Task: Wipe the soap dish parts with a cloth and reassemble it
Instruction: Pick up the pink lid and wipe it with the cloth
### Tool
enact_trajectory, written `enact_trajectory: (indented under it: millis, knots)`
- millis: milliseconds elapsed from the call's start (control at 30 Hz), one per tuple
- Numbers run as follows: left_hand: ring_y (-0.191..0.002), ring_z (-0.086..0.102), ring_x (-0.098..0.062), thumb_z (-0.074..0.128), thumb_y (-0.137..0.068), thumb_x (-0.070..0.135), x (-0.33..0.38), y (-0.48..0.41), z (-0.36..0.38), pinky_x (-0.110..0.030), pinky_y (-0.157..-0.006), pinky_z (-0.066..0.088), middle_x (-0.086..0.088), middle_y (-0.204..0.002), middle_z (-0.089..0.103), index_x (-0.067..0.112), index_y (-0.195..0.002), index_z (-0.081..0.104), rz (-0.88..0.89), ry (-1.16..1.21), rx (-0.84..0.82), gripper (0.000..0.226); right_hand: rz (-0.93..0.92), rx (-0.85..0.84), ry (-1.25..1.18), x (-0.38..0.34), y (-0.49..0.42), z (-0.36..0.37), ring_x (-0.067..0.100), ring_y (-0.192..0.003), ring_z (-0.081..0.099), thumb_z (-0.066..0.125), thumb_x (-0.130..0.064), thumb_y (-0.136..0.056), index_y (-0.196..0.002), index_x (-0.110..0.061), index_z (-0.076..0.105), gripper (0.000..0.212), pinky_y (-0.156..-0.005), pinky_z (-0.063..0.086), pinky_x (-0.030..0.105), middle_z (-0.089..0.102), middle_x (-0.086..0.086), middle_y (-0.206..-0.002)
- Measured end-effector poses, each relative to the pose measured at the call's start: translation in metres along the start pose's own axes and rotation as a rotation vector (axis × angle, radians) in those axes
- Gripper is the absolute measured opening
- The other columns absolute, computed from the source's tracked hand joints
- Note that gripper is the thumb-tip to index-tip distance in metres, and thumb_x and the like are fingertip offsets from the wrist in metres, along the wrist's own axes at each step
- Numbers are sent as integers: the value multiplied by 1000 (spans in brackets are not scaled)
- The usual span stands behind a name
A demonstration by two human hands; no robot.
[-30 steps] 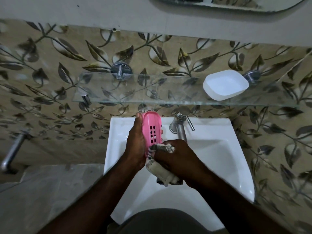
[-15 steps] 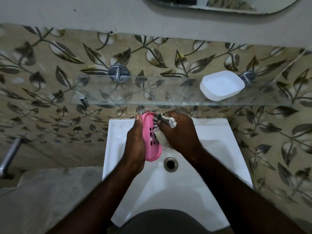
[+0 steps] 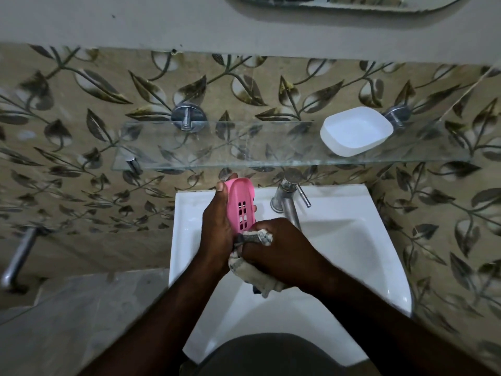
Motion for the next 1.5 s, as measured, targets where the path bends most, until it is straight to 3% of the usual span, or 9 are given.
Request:
enact_trajectory:
  millis: [167, 433, 533, 700, 900, 1133, 1200, 1300, 1500]
  knots:
    - [-85, 69, -32, 51, -76, 73, -7, 2, 8, -44, -82, 53, -18, -90, 72, 6, -110, 68, -48, -6, -26, 77, 39, 75, -313, -6, -4, -13, 40, -61, 67, 67, -12, -86, -77, 0, 66, 14, -56, 57, 58, 67, 29, -75]
    - [-103, 69, -24, 42, -86, 58, -7, 12, 23, -39, -85, 56, -9, -109, 74, 21, -105, 73, -12, -36, -132, 52, -59, 439, -182, -8, -26, -69, 6, -48, 57, 74, -23, -80, -65, -17, 67, 17, -44, 43, 21, 64, -7, -53]
    - [-99, 71, -24, 43, -80, 64, 0, 14, 15, -45, -89, 55, -8, -105, 75, 20, -108, 71, 10, -116, -97, 60, -24, 500, -34, 8, -26, -75, 16, -46, 49, 71, -28, -82, -57, -14, 53, 34, -47, 42, 30, 52, 1, -48]
    - [-97, 70, -32, 50, -71, 71, -2, 15, 6, -52, -91, 53, -16, -103, 74, 19, -105, 71, 8, -94, -34, 65, 10, 379, 24, 28, -25, -58, 8, -46, 49, 69, -34, -84, -55, -12, 51, 41, -47, 41, 30, 53, -1, -48]
    - [-89, 71, -32, 49, -75, 72, 9, 5, 1, -42, -74, 59, -17, -98, 74, 14, -124, 61, 57, -26, 34, 77, 91, 161, 67, 37, -9, -24, 30, -58, 63, 67, -26, -86, -60, -5, 58, 34, -57, 51, 45, 63, 15, -59]
    - [-95, 65, -32, 58, -72, 66, 10, 5, 5, -46, -81, 54, -22, -108, 66, 13, -120, 62, 37, 27, 34, 72, 135, -89, -482, 14, 7, 0, 29, -59, 69, 71, -16, -86, -75, -13, 71, 11, -51, 56, 33, 71, 13, -69]
    - [-104, 63, -35, 60, -72, 67, 11, 3, 8, -55, -94, 50, -20, -114, 65, 11, -124, 59, 30, 21, -1, 76, 102, 43, -649, 12, 2, -15, 28, -66, 71, 72, -14, -86, -88, -9, 71, 6, -58, 58, 37, 73, 13, -78]
    - [-110, 64, -36, 58, -74, 68, 14, 1, 10, -56, -96, 49, -20, -121, 65, 15, -129, 57, 10, -86, -51, 76, -101, 541, -149, 4, 8, -72, 0, -92, 69, 74, -15, -83, -103, -29, 70, 25, -79, 53, 20, 74, -14, -98]
    - [-105, 68, -27, 64, -83, 47, 1, 11, 30, -39, -94, 53, -14, -112, 72, 8, -120, 62, -121, -177, -267, 54, -154, 438, -73, 2, 3, -54, -2, -103, 65, 75, -22, -83, -117, -28, 68, 35, -91, 50, 22, 71, -17, -108]
Point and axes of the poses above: each hand's wrist, its own y-axis away from the middle knuckle, its own z-axis out of the palm, x = y × z, the point moved 10 cm from there along -y, towards the middle knuckle
